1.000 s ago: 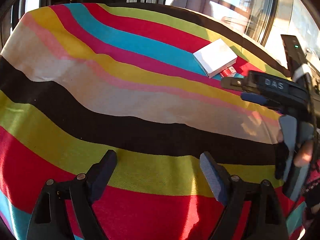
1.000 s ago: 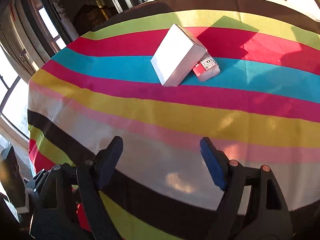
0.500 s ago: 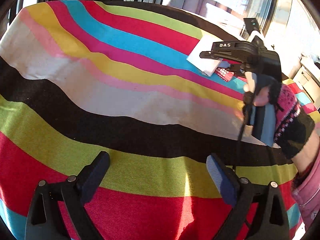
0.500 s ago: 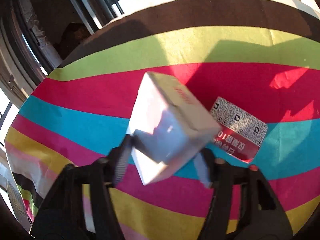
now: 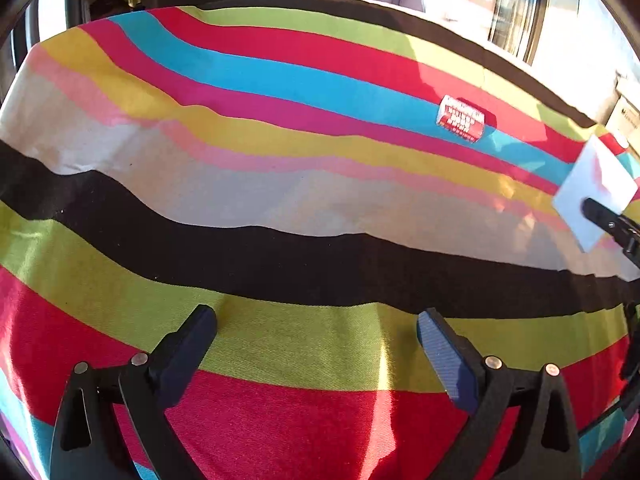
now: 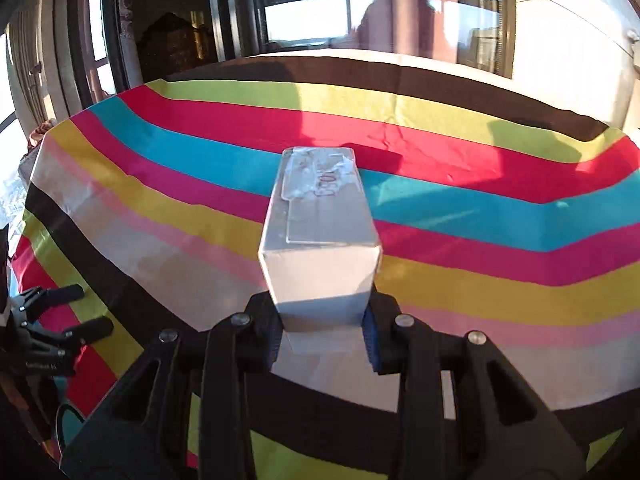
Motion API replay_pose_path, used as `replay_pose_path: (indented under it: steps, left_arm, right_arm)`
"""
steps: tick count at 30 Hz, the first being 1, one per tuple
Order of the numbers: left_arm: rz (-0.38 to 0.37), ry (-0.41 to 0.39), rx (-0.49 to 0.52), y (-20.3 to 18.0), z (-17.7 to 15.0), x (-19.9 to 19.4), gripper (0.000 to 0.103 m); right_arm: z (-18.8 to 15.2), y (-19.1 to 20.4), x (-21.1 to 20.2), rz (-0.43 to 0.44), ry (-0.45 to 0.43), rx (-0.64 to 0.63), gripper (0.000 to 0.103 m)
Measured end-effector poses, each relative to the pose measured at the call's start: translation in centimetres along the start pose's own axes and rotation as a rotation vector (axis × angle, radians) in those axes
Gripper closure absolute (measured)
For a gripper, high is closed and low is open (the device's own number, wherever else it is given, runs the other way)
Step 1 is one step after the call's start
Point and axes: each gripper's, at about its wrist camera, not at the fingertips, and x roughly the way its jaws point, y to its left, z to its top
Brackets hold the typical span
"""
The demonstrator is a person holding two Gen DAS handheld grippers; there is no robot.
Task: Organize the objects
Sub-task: 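Grasp the tall white box with red print with the right tool, then grasp the red and white QR-code box with the left tool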
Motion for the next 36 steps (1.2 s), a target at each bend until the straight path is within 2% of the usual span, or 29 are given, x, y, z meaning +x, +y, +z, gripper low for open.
replay_pose_path:
  steps: [4, 6, 9, 12, 14, 17, 21, 23, 24, 25, 31, 36]
  left_arm:
    - [-0.068, 0.024, -0.039, -1.7, 1.9, 0.5, 0.002]
    - [-0.08, 0.016, -0.031, -3.6, 3.4, 0.7, 0.002]
    - [-0.062, 0.008, 0.09, -7.8, 6.6, 2.4, 0.002]
    - [-0.036, -0.036, 0.179, -11.7, 10.3, 4.9, 0.002]
    - [-0.043, -0.065, 0.188, -13.5, 12.6, 6.6, 0.002]
    - [-0.035, -0.048, 0.161, -15.3, 15.8, 9.7, 0.001]
    - [0.046, -0.03, 0.142, -16.5, 17.8, 12.9, 0.002]
    - [0.024, -0.028, 0.131, -16.3, 17.7, 12.9, 0.012]
    - [0.016, -0.047, 0.118, -15.9, 17.4, 12.3, 0.036]
    - [0.015, -0.049, 0.106, -15.5, 16.8, 11.7, 0.044]
    - [-0.006, -0.097, 0.174, -13.5, 10.3, 5.6, 0.044]
    - [0.029, -0.103, 0.219, -10.3, 4.3, -0.4, 0.044]
  right_arm:
    - [-2.0, -2.2, -0.1, -0.112, 0.005, 0.008, 0.065]
    - [-2.5, -3.4, 0.5, -0.123, 0.02, 0.05, 0.065]
    - [-2.6, -4.6, 1.1, -0.11, 0.04, 0.104, 0.065]
    - [-2.5, -4.7, 1.5, -0.113, 0.054, 0.108, 0.065]
    - [-2.5, -4.4, 1.7, -0.13, 0.065, 0.091, 0.065]
    - [-2.4, -3.6, 2.4, -0.152, 0.094, 0.057, 0.065]
    - [-2.6, -4.6, 2.8, -0.125, 0.116, 0.098, 0.065]
    - [-2.6, -4.6, 2.7, -0.136, 0.117, 0.093, 0.065]
    - [-2.6, -4.5, 2.8, -0.143, 0.118, 0.085, 0.065]
    - [-2.6, -4.4, 2.9, -0.146, 0.122, 0.08, 0.065]
    - [-2.8, -4.9, 3.2, -0.127, 0.134, 0.096, 0.065]
    - [-2.8, -5.1, 3.1, -0.115, 0.135, 0.106, 0.065]
